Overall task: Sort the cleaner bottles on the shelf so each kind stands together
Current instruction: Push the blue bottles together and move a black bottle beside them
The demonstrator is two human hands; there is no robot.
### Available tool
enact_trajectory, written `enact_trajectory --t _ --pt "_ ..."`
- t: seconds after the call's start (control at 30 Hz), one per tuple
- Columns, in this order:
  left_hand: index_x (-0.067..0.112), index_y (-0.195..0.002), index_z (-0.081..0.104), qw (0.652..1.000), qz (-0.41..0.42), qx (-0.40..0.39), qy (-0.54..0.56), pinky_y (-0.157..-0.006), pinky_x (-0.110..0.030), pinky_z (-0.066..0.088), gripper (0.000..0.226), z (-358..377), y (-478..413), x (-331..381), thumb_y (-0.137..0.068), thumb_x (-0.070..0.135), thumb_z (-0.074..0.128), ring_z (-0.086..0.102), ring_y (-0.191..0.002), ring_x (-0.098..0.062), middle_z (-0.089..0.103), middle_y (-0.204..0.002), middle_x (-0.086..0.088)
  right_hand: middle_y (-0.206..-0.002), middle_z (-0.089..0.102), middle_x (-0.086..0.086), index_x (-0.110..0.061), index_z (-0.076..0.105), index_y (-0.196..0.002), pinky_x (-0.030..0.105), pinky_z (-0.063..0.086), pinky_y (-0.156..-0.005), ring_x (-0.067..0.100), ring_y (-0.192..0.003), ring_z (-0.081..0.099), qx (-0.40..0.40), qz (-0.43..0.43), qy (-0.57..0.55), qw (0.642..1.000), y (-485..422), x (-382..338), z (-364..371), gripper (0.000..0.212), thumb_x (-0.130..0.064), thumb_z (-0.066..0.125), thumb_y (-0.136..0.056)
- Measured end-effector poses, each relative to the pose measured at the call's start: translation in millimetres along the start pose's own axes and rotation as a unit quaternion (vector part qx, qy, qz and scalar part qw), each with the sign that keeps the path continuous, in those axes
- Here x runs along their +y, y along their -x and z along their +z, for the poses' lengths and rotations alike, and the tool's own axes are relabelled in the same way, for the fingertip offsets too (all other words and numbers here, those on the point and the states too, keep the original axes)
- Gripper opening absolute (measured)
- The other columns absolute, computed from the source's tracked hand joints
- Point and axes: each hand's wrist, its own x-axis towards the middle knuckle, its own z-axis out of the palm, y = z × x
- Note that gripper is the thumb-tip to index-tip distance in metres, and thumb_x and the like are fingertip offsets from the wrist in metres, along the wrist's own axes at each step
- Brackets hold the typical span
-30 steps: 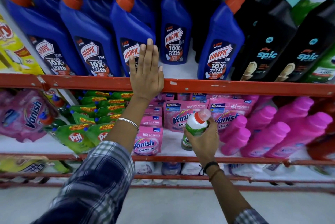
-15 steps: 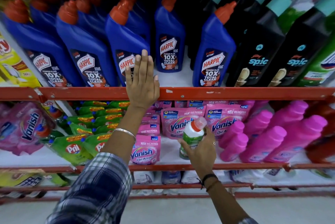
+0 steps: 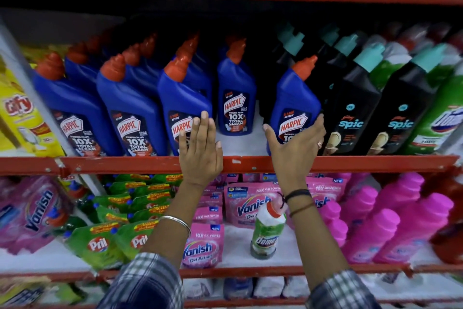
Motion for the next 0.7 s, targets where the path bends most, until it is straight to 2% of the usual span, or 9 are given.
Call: enact_trajectory --t 0.07,0.3,0.57,0.7 --pt "0.007 -0.155 0.004 1.0 0.004 0.001 0.004 -0.123 -0.039 -0.005 0.061 0 0 0 -0.102 0.028 0.025 0.0 -0.151 -0.017 -0.004 -0.164 -0.003 -0.14 0.037 0.025 0.004 0.019 -0.145 0.048 0.041 -0.103 0.04 -0.126 0.041 0.014 0.001 0.013 1.0 -5 -1 2 0.11 -0.049 0.079 -0.07" --pt "0.007 -0.155 0.005 1.0 0.003 0.001 0.008 -0.122 -0.041 -0.006 0.059 -1 1 0 -0.103 0.029 0.024 0.002 -0.151 -0.017 -0.002 -0.164 -0.004 -0.131 0.044 0.018 -0.001 0.029 -0.139 0.043 0.042 -0.097 0.036 -0.118 0.046 0.027 -0.007 -0.02 0.999 -4 -14 7 0.107 -0.048 0.083 -0.06" --pt "0.007 -0.155 0.008 1.0 0.003 -0.008 0.025 -0.122 -0.042 -0.003 0.062 0 3 -4 -0.099 0.025 0.029 0.005 -0.151 -0.017 -0.001 -0.164 -0.004 -0.132 0.047 0.015 -0.002 0.031 -0.138 0.044 0.049 -0.088 0.034 -0.12 0.049 -0.007 -0.028 -0.016 0.999 21 -46 31 0.11 -0.058 0.082 -0.058" --pt "0.008 -0.155 0.009 0.999 0.003 -0.011 0.034 -0.123 -0.042 -0.002 0.057 2 4 -5 -0.103 0.026 0.022 0.007 -0.151 -0.017 0.001 -0.164 -0.005 -0.14 0.043 0.015 -0.003 0.027 -0.141 0.049 0.051 -0.092 0.034 -0.124 0.048 -0.022 -0.03 -0.008 0.999 30 -49 37 0.112 -0.06 0.08 -0.06"
